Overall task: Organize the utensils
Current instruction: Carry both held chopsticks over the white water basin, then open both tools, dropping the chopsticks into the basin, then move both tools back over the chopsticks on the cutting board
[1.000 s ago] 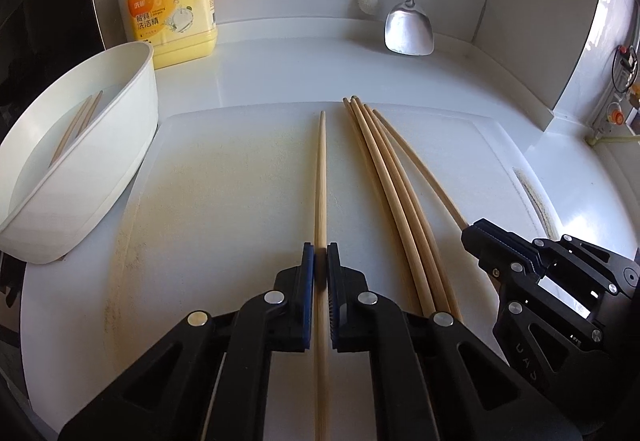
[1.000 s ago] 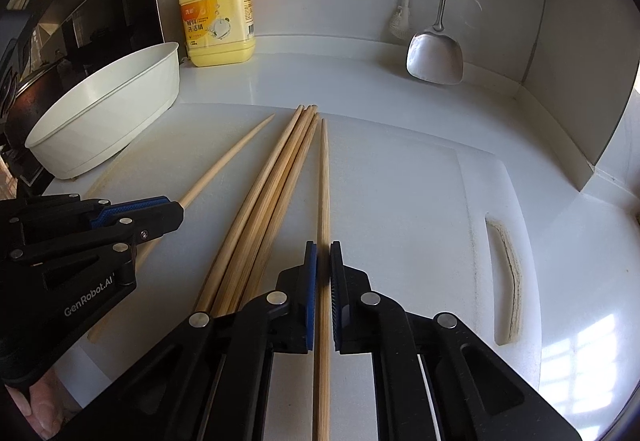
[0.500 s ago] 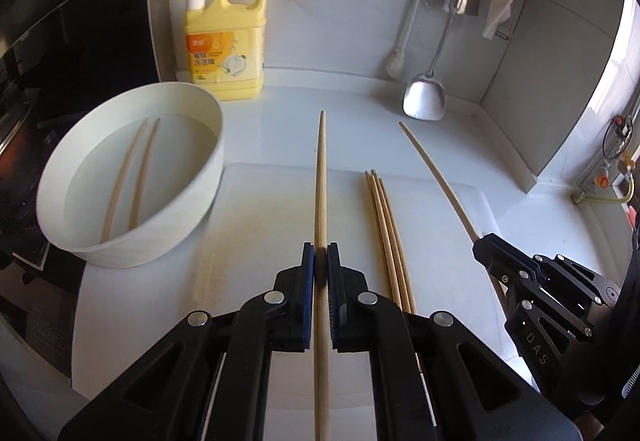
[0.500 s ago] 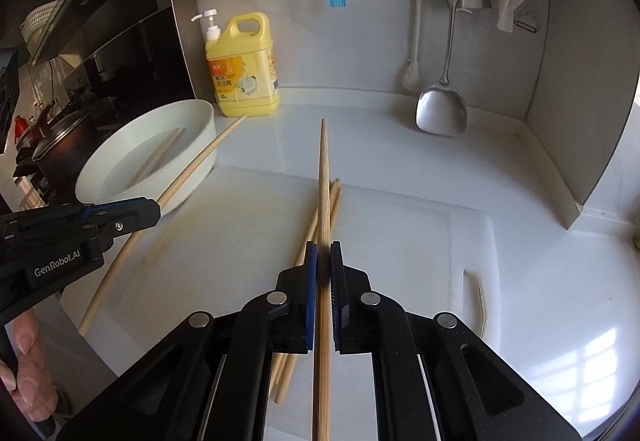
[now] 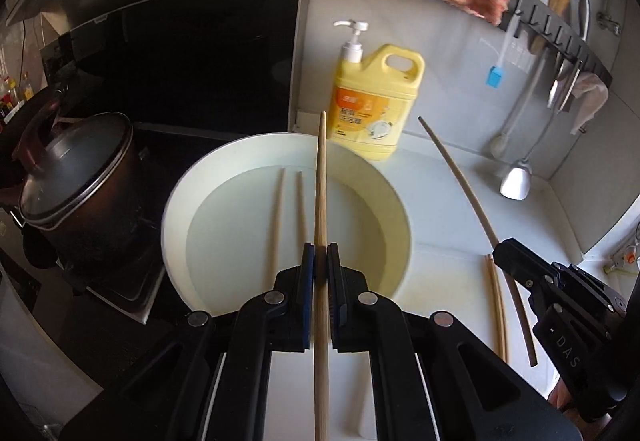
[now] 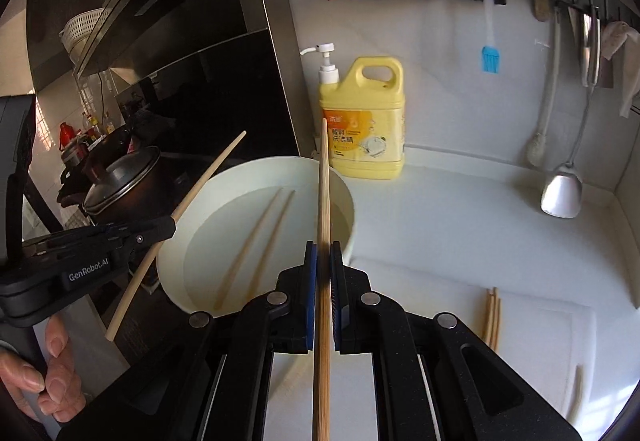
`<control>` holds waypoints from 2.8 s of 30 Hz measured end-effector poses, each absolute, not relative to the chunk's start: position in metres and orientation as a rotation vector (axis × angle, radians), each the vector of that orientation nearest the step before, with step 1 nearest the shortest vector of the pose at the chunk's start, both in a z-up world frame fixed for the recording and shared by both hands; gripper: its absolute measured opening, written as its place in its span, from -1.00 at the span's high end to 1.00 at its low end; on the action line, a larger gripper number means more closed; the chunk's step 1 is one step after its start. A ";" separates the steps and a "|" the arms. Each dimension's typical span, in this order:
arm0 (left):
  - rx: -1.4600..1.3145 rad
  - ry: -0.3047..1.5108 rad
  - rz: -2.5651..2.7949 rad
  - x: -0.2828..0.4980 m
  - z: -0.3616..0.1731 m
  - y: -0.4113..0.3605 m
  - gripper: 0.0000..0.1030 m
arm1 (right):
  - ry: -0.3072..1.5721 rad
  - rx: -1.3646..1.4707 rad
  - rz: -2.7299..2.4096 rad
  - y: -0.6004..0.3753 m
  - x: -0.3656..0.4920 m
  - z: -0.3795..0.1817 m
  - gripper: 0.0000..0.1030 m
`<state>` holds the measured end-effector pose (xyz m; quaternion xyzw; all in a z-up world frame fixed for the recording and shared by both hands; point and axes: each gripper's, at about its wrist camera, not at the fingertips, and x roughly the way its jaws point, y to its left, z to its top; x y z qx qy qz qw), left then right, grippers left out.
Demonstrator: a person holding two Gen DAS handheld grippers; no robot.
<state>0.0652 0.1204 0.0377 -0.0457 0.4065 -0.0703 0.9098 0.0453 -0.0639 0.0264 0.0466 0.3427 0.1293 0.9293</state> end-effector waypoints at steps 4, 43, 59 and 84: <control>-0.076 0.852 -0.157 0.104 0.027 0.152 0.86 | 0.732 0.110 0.241 -0.024 0.084 0.018 0.88; -0.047 1.182 -0.152 0.194 -0.085 0.169 0.84 | 1.129 0.199 0.190 0.027 0.189 -0.090 0.87; -0.034 1.116 -0.100 0.175 -0.057 0.190 -0.21 | 1.066 0.218 0.169 0.015 0.172 -0.067 0.33; 0.091 1.023 -0.329 0.126 -0.029 0.130 -0.53 | 0.939 0.353 -0.110 -0.073 0.042 -0.041 -0.16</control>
